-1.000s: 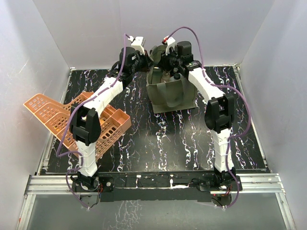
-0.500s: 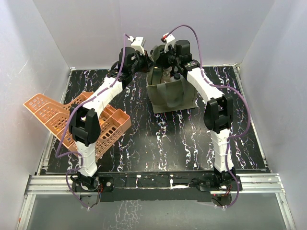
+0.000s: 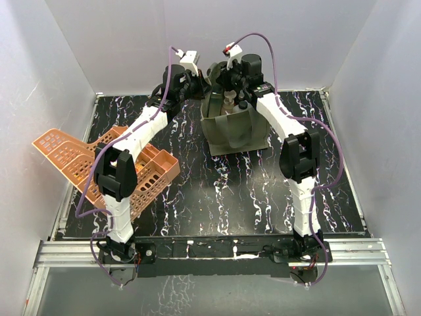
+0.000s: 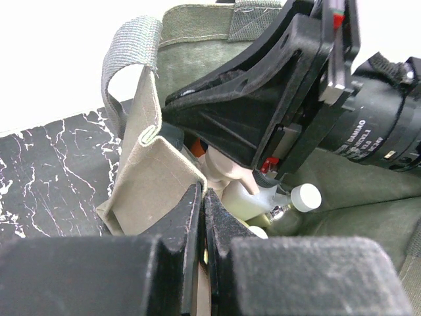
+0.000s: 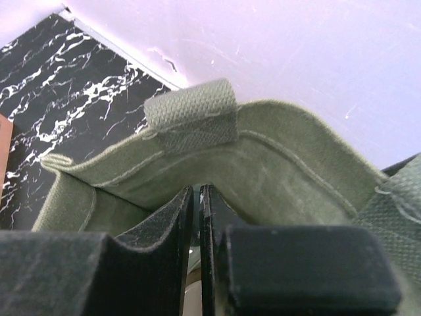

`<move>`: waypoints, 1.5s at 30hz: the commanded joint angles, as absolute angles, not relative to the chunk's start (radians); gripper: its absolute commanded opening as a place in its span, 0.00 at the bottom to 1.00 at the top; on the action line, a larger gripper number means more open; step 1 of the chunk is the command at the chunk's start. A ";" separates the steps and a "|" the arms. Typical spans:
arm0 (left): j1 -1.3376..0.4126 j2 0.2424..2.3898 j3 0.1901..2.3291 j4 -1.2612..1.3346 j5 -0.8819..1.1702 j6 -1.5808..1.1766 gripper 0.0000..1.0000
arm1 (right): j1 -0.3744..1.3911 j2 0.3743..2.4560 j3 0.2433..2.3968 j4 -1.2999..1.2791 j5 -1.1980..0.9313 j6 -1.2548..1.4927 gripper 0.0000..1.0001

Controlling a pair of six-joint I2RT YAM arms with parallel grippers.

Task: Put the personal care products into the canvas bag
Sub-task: Adjust the care product in the canvas bag.

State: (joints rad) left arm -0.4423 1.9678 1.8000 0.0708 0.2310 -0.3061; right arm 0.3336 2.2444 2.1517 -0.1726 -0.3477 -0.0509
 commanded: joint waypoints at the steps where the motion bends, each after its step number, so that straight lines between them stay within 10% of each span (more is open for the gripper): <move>1: -0.456 1.854 1.825 0.152 0.297 -0.310 0.00 | 0.333 2.259 2.159 -0.232 -0.365 -0.087 0.12; 45: -0.456 1.832 1.810 0.164 0.182 -0.279 0.00 | 0.383 2.232 2.149 -0.724 -0.471 -0.376 0.08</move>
State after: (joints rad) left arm -0.4442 1.9560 1.7821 0.0734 0.2157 -0.2699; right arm 0.3584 2.2406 2.1899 -0.4801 -0.4442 -0.3565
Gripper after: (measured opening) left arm 0.012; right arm 0.087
